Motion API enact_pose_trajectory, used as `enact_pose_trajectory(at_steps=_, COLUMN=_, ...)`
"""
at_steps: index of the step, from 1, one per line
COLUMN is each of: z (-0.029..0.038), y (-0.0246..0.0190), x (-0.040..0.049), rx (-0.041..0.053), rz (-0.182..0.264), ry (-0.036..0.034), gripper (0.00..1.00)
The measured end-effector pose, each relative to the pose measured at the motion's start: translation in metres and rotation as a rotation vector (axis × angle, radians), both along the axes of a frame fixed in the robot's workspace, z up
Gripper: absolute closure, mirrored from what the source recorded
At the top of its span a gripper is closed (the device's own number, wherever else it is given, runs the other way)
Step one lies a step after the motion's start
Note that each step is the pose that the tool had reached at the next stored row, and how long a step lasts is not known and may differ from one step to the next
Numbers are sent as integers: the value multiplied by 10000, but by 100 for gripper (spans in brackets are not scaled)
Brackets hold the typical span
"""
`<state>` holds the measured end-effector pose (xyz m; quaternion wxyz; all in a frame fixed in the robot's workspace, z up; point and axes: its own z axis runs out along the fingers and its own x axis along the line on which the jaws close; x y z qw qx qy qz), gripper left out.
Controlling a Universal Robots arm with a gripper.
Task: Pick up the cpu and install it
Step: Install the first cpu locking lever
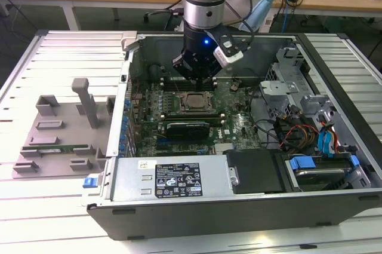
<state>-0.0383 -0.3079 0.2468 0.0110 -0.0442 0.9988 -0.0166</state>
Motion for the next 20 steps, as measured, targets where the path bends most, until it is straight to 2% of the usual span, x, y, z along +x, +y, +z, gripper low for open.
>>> enact_pose_trajectory(at_steps=1, z=-1, y=0, x=1, rx=-36, rz=-246, ry=0, gripper=89)
enact_pose_trajectory(at_steps=2, z=-1, y=0, x=1, rx=-95, rz=-284, ry=-2, gripper=89)
enact_pose_trajectory(at_steps=9, z=-1, y=0, x=1, rx=-130, rz=-285, ry=-2, gripper=89)
enact_pose_trajectory(at_steps=11, z=16, y=1, x=1, rx=-170, rz=-286, ry=-2, gripper=89)
enact_pose_trajectory(at_steps=14, z=80, y=3, x=1, rx=-209, rz=-288, ry=-3, gripper=89)
enact_pose_trajectory(at_steps=17, z=205, y=10, x=1, rx=-276, rz=-286, ry=-3, gripper=89)
enact_pose_trajectory(at_steps=20, z=287, y=12, x=1, rx=-313, rz=-285, ry=-5, gripper=89)
